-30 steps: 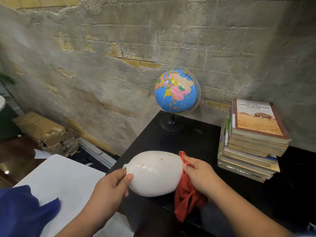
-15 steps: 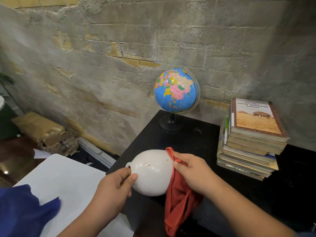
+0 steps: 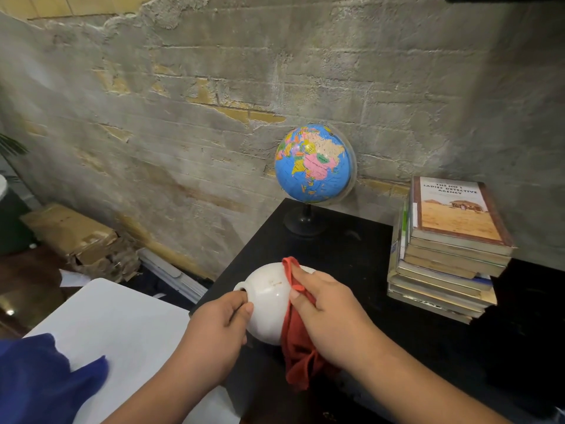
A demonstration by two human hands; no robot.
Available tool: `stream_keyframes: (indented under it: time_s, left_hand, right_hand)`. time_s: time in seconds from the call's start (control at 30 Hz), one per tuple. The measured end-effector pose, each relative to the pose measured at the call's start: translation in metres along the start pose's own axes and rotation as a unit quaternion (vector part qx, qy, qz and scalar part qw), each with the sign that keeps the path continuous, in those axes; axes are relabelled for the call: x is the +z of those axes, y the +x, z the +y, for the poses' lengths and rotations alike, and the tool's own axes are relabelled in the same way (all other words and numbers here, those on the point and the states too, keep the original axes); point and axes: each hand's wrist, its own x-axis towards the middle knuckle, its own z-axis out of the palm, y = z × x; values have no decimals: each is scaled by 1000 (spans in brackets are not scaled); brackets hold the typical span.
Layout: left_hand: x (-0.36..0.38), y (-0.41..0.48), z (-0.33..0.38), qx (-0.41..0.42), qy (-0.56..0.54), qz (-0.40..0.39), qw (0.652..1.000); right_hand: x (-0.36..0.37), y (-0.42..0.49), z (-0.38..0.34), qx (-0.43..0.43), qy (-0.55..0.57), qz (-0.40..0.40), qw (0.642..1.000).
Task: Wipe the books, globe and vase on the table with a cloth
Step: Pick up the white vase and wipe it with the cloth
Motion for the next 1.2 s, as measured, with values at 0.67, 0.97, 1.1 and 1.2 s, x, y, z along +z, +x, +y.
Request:
stream_keyframes:
  time_s: [0.67,0.97,1.1,1.2]
  left_hand:
    - [2,-5,16,29,54,-6,998]
    - [1,-1,10,-6,-18,-80,997]
    - [-3,3,5,-71,-113,-91,987]
    - [-4,4,1,-106,-162,-81,978]
  right_hand:
    - [-11,6,-7,-41,-258,5,965]
    - [-2,5,7,-116,-204,21,972]
    - [2,-5,6,-199,-229,-36,952]
    - [4,-7,31,-212,-213,-17,954]
